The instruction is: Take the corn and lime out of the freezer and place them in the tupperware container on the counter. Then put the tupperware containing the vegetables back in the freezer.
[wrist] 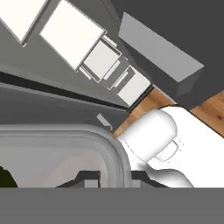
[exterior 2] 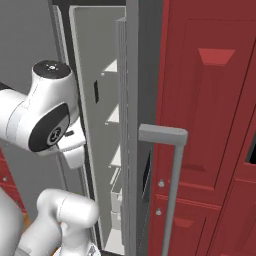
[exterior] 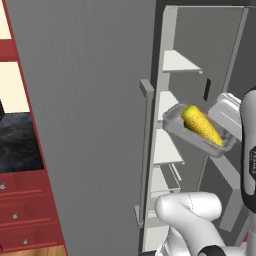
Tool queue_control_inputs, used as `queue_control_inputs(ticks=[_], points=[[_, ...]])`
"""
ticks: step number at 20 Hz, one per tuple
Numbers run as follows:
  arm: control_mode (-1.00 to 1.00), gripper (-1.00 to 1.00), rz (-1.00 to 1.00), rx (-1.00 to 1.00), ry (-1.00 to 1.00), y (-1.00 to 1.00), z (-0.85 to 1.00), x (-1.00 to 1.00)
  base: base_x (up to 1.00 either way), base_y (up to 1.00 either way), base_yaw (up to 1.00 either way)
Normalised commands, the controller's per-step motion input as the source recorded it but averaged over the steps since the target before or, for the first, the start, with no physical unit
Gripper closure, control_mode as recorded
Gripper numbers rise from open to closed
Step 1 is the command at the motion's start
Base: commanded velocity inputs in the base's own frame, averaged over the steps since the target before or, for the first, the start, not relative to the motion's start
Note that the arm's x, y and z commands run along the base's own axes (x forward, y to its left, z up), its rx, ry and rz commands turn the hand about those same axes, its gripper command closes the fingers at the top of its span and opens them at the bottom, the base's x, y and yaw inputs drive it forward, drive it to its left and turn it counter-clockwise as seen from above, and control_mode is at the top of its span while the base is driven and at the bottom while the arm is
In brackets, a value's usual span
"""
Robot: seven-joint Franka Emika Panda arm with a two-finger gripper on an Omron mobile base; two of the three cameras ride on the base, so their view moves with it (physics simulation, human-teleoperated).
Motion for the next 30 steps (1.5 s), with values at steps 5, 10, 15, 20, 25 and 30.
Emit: queue_control_inputs(ticks=[5,10,15,20,25,30], points=[[-1.0,1.0,-0.42,0.0,-0.1,-0.1,0.28,-0.39,0.0,0.0,0.0],[-1.0,1.0,-0.48,0.0,-0.04,-0.16,0.23,0.21,0.0,0.0,0.0],[-1.0,1.0,-0.32,0.01,-0.04,-0.2,0.25,0.95,0.0,0.0,0.0],[-1.0,1.0,-0.07,0.08,-0.07,-0.31,0.15,1.0,0.0,0.0,0.0],[-1.0,1.0,-0.04,0.05,-0.05,-0.13,0.05,1.0,0.0,0.0,0.0],[-1.0,1.0,-0.03,0.03,-0.04,-0.12,0.09,1.0,0.0,0.0,0.0]])
